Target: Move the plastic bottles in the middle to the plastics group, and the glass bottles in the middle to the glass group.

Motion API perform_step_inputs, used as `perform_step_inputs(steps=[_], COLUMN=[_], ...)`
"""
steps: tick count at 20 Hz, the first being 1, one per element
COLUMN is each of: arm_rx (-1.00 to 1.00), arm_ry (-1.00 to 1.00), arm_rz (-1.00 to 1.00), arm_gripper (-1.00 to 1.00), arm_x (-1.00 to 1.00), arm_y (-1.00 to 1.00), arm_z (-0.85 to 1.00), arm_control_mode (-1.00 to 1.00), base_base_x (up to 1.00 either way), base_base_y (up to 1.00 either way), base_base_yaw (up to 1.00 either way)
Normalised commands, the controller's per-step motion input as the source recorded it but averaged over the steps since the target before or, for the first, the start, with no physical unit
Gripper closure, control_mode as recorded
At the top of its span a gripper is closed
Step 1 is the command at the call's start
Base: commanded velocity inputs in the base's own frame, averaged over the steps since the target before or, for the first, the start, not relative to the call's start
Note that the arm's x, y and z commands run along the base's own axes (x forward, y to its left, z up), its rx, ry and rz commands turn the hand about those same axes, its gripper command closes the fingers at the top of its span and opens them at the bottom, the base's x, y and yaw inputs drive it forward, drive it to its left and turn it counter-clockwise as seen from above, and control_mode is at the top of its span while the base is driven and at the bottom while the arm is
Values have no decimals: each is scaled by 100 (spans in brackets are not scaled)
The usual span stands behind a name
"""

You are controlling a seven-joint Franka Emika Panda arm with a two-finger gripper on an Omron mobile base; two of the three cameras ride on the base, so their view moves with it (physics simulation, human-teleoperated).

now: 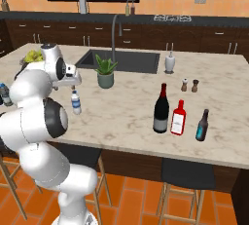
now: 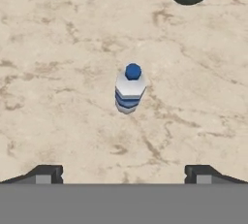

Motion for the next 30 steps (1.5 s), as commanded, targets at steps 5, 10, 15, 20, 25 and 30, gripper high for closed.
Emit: perform_step_inputs(steps=[5, 10, 15, 20, 25, 30], arm_rx=[0, 0, 0, 3, 2, 1], arm_ry=[0, 0, -4, -10, -1, 0], arm_rz=[0, 0, 1, 2, 4, 6], arm_gripper=[-100, -100, -100, -100, -100, -100], arm_x=[39, 35, 29, 30, 1, 0], arm_y=[-16, 0, 4, 5, 4, 0], arm_z=[-42, -33, -10, -5, -20, -19], arm_control_mode=[-100, -100, -100, -100, -100, -100], base_base_x=[0, 0, 0, 0, 0, 0], base_base_y=[0, 0, 0, 0, 0, 0], base_base_yaw=[0, 0, 0, 0, 0, 0])
